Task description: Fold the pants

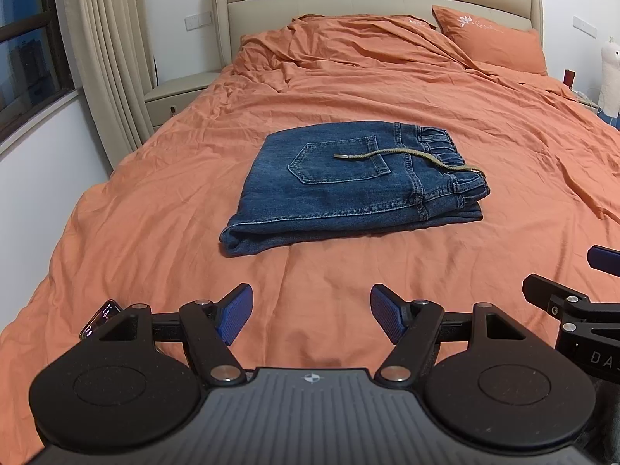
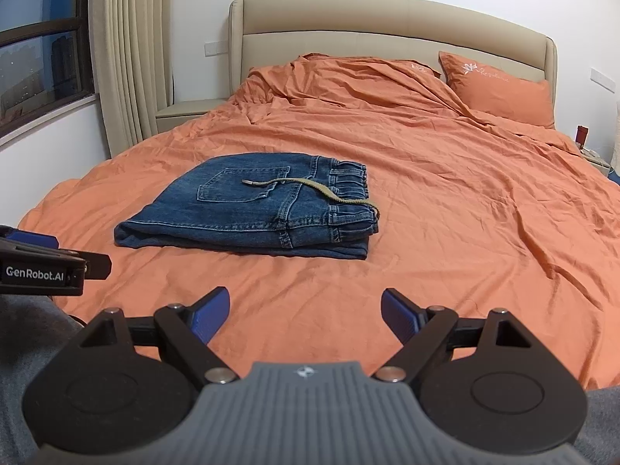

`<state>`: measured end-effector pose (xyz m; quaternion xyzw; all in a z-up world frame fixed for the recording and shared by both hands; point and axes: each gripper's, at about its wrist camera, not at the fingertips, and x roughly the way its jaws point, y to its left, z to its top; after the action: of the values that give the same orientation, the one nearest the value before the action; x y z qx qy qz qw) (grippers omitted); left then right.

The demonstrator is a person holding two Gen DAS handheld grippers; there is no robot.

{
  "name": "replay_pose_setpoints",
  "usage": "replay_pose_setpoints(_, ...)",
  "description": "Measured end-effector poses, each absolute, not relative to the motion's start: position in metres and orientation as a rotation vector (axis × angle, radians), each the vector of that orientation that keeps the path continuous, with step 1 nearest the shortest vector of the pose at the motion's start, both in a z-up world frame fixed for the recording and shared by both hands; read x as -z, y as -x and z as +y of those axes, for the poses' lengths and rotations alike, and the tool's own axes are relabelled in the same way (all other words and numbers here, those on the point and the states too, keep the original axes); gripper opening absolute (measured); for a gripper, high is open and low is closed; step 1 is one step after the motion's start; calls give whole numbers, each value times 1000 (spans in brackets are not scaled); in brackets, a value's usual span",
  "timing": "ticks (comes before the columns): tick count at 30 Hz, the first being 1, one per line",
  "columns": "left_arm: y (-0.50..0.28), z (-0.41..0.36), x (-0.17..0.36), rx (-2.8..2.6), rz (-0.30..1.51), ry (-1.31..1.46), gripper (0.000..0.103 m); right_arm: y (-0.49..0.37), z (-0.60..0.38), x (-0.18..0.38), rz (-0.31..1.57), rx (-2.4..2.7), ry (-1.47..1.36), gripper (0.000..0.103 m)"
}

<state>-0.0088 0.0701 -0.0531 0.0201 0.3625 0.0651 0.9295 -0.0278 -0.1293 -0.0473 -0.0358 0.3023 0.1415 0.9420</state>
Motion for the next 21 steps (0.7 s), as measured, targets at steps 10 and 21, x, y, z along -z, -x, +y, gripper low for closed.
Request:
replay_pose_setpoints(10,9,70,53,-133,742,-41,81,28,-129,48,622,-290,72,82)
replay_pose_setpoints(21,9,69,53,-133,740,-43,81,29,-130,48,627,-288,74,82)
